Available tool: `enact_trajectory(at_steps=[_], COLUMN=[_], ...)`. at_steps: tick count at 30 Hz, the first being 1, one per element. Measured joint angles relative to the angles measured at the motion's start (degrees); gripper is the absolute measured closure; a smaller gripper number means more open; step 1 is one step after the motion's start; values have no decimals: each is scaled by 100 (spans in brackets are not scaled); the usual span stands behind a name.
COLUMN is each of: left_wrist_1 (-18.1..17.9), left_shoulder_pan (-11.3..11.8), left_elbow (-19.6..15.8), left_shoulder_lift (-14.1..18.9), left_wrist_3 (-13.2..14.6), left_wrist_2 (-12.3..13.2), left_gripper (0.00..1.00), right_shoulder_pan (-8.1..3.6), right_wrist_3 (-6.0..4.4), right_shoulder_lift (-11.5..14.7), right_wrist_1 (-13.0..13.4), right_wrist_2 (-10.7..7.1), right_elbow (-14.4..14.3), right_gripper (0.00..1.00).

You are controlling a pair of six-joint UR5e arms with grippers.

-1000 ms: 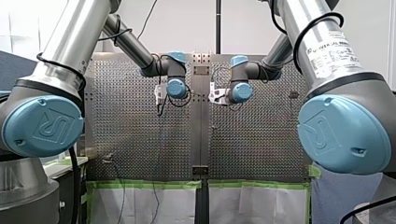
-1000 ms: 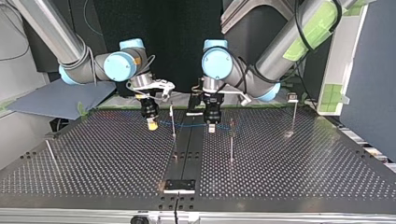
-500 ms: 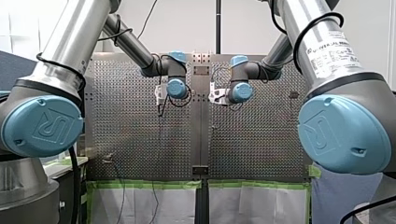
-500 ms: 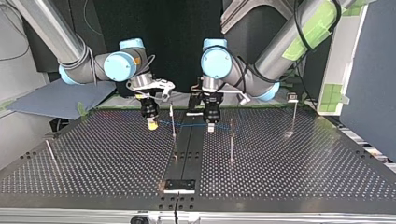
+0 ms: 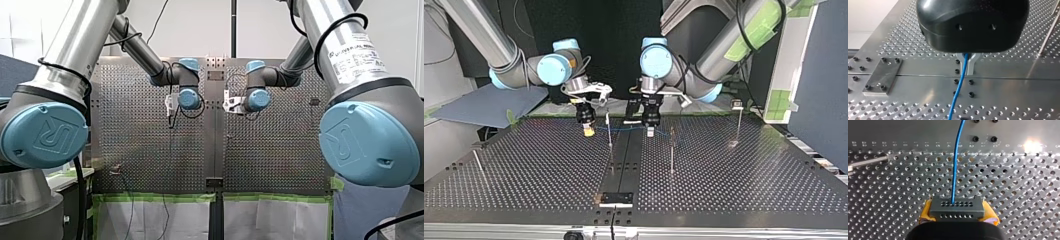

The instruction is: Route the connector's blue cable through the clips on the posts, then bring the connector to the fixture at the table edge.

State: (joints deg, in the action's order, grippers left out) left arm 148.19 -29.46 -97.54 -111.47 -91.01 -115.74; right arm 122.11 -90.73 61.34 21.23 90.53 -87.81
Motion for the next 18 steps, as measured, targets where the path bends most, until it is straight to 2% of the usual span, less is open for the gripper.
enact_trajectory(at_steps=[10,18], left_wrist_1=[-104,-153], left_shoulder_pan=[-53,-104], left_elbow=[-34,-62], left_shoulder_lift=[-340,-395], left_wrist_3=[67,60], left_wrist_2=[91,75], left_gripper=[100,100], right_shoulder_pan=[4,5], right_wrist_3=[39,104], right_shoulder_lift=[2,1], right_wrist_1=[47,53], right_wrist_2=[22,62], right_elbow=[-216,-367], right_gripper=[100,100])
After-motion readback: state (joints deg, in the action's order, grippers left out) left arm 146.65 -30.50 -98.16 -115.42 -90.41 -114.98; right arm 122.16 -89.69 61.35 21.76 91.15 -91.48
